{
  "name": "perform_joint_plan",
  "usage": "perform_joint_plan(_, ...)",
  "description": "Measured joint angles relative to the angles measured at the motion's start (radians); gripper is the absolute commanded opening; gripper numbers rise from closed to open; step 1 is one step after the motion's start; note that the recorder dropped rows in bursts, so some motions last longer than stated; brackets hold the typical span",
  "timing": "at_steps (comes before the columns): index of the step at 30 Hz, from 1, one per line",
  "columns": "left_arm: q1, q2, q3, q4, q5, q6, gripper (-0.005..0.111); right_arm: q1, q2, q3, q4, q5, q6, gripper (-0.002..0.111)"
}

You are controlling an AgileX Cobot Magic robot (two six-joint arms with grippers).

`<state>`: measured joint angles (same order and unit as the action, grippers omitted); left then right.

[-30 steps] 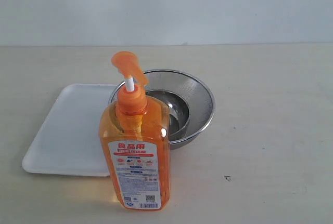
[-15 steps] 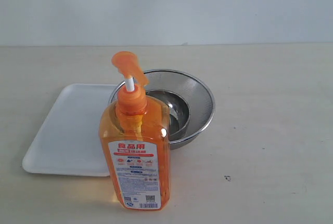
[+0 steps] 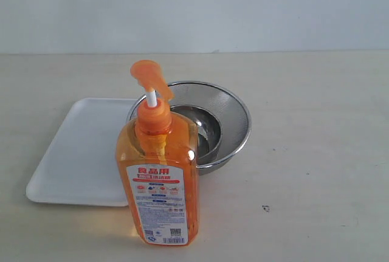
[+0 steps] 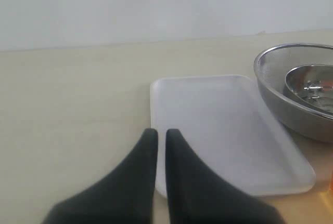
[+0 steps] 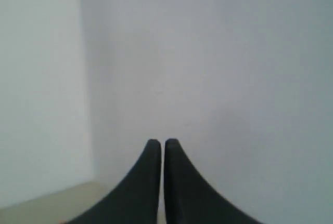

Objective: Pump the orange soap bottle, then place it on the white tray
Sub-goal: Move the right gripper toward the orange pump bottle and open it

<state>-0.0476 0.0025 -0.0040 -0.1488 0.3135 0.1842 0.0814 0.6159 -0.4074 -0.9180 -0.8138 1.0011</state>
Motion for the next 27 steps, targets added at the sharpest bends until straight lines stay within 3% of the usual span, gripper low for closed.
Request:
perform_joint_plan(3, 0.000, 0.000, 0.000, 0.000, 0.000, 0.000, 0.005, 0.000, 0.163, -0.021, -0.173, -0.225, 0.094, 0.000)
perform_joint_plan(8, 0.000, 0.000, 0.000, 0.000, 0.000, 0.000, 0.005, 0.000, 0.400, -0.023, -0.346, -0.288, 0.202, 0.000)
perform_joint_plan(19, 0.000, 0.000, 0.000, 0.000, 0.000, 0.000, 0.005, 0.000, 0.582, -0.029, -0.311, -0.361, 0.226, 0.000)
perform_joint_plan(27, 0.000, 0.000, 0.000, 0.000, 0.000, 0.000, 0.005, 0.002, 0.584, -0.029, -0.395, -0.392, 0.079, 0.000)
